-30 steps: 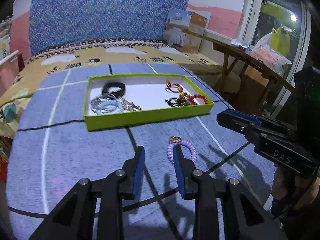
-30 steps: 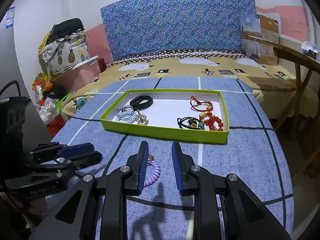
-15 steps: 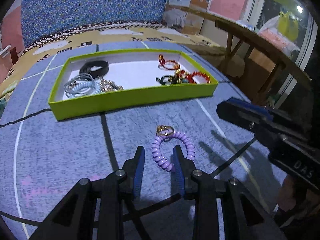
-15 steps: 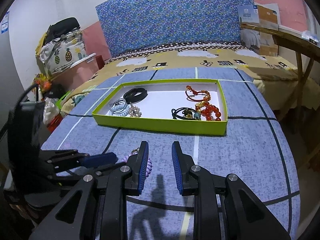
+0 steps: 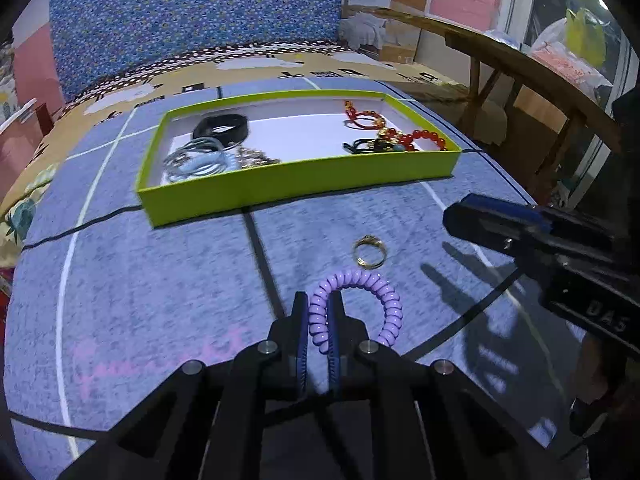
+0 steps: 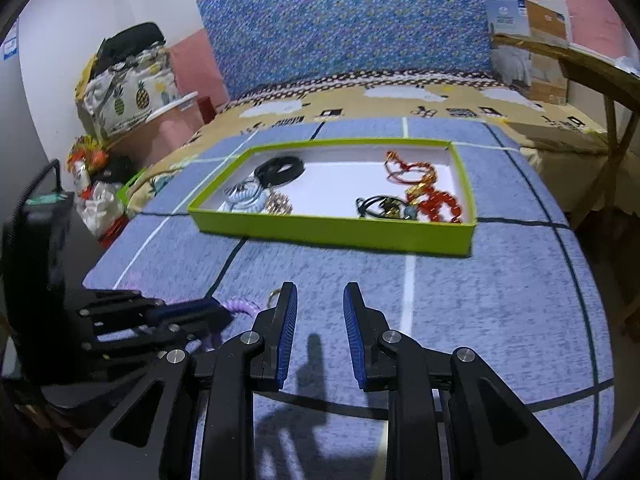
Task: Organize jewelry
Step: 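Grasp the purple coil bracelet with the left tool, then grasp the gold ring with the right tool while the left tool holds the purple coil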
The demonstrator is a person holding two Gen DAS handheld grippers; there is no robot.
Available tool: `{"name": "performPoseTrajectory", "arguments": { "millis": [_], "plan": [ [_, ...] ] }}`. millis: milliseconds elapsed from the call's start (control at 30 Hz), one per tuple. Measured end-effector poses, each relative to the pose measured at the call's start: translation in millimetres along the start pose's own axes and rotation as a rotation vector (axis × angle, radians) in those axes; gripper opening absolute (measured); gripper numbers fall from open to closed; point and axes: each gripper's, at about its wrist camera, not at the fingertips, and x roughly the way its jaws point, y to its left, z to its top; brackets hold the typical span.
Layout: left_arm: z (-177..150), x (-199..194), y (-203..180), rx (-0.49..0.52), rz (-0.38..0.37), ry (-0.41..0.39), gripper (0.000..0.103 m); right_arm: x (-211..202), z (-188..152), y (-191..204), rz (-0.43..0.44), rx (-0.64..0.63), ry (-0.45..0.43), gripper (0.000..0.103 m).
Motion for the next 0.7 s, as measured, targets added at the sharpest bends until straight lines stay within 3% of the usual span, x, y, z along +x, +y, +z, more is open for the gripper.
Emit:
{"name": "performPoseTrajectory", "arguments": {
  "millis": [333,700],
  "plan": [
    [-6.5,-11.7,36.0,-0.068,0.024,-0.023,0.01,28.5,0.6,17.9,0.021,-0.056,0.09,0.025],
    [-7.1,-14.3,51.3,-0.087,0.006,-0.037,0.01,49.8,2.7,33.8,-0.034,-0.157,0.164,0.025]
  ]
}}
